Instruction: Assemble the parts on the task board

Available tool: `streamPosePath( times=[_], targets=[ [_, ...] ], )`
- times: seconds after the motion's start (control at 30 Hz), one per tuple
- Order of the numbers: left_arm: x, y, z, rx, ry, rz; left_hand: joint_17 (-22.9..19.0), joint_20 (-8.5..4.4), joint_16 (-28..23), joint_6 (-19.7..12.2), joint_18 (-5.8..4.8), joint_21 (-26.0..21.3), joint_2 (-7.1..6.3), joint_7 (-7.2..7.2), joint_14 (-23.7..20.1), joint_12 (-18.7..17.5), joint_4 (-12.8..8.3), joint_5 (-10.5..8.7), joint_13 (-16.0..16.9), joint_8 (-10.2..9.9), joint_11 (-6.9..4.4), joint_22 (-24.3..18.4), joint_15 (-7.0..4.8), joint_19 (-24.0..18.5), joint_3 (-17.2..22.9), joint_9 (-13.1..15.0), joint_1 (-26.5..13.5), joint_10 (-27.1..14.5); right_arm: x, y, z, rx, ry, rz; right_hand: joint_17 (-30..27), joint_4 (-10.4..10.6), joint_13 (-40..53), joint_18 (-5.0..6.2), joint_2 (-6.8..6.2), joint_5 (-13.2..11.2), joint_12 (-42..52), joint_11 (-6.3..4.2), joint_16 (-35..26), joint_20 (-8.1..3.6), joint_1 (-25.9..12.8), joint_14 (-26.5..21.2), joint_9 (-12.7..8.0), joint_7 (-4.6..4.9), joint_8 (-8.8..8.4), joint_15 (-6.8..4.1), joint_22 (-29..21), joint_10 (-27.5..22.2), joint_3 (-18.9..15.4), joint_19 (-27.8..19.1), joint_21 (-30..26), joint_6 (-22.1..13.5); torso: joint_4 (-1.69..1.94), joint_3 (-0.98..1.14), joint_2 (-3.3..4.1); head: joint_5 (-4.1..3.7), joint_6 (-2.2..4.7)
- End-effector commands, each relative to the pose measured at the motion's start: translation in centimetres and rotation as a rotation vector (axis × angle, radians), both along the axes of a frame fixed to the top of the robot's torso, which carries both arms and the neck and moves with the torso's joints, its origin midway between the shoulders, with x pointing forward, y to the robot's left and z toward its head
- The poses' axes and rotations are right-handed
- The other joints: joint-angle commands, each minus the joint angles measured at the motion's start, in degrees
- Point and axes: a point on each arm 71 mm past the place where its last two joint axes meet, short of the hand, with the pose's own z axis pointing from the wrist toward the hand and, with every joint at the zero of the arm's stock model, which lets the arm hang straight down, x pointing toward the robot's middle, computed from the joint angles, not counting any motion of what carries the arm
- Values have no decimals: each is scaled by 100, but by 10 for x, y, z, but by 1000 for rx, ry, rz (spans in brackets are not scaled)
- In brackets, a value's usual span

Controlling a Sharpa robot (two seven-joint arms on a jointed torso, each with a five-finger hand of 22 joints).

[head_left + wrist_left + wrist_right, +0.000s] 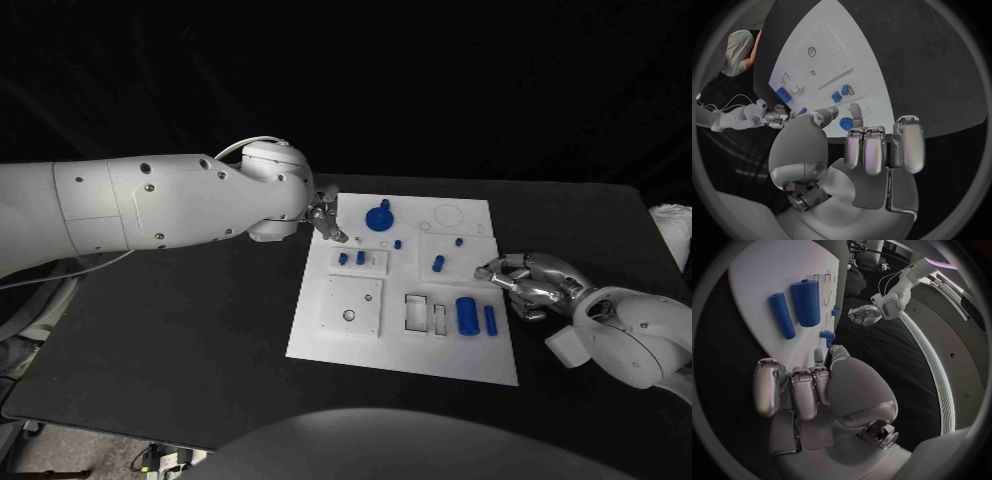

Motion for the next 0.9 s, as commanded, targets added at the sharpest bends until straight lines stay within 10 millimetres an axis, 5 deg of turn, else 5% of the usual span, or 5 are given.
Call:
streamPosePath(
  times=[0.03,0.9],
  targets=[
    [2,-6,-2,-20,61,-30,1506,1,14,42,-12,43,11,12,612,13,-3,-6,1507,-24,-6,1288,18,257,54,-5,-63,595,-1,2,0,2,1,17,1290,16,555,24,-13,31,-19,-265,-29,2,36,486,-3,9,-21,-29,1072,895,31,-21,-29,-15,1,4,-2,-1,1],
    [10,-22,-30,-30,89,-33,1506,26,14,1,-41,222,-48,53,612,13,-53,117,1507,-366,13,1326,43,307,459,-139,316,595,-1,2,1,12,-15,18,1297,43,560,24,-15,26,-17,-260,-27,3,10,489,-1,14,-16,-27,1072,900,37,-20,-30,-4,6,1,-7,16,1]
  ],
)
